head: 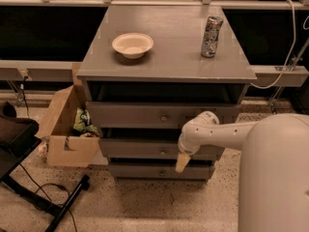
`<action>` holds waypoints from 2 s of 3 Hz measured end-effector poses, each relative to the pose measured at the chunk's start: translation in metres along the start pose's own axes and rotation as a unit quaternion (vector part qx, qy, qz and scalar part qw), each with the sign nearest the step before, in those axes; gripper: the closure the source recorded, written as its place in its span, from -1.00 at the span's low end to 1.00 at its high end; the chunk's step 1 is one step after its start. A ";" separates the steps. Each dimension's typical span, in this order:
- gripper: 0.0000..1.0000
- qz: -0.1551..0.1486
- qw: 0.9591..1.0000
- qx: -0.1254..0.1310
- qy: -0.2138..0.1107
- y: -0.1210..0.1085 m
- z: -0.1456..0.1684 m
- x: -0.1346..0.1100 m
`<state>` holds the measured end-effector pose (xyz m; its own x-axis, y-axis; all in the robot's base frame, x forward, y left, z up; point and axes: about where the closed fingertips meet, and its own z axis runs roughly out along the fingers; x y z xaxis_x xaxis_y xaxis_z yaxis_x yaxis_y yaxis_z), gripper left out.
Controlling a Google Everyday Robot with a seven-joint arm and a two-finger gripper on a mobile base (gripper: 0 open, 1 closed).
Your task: Open middle drawer
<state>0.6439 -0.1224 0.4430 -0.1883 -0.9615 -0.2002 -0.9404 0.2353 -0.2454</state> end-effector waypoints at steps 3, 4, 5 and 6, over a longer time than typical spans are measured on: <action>-0.70 0.021 0.998 -0.054 0.019 -0.007 0.052 0.009; -0.25 0.038 0.996 -0.075 0.013 0.004 0.038 0.035; 0.38 0.051 0.995 -0.079 0.013 0.010 0.024 0.050; 0.85 0.051 0.995 -0.079 0.013 0.010 0.024 0.050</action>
Offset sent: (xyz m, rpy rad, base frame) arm 0.0332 0.0050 -0.0536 -0.0284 0.1215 -0.0180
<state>0.6317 -0.1649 0.4073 -0.2901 -0.9377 -0.1913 -0.9486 0.3082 -0.0724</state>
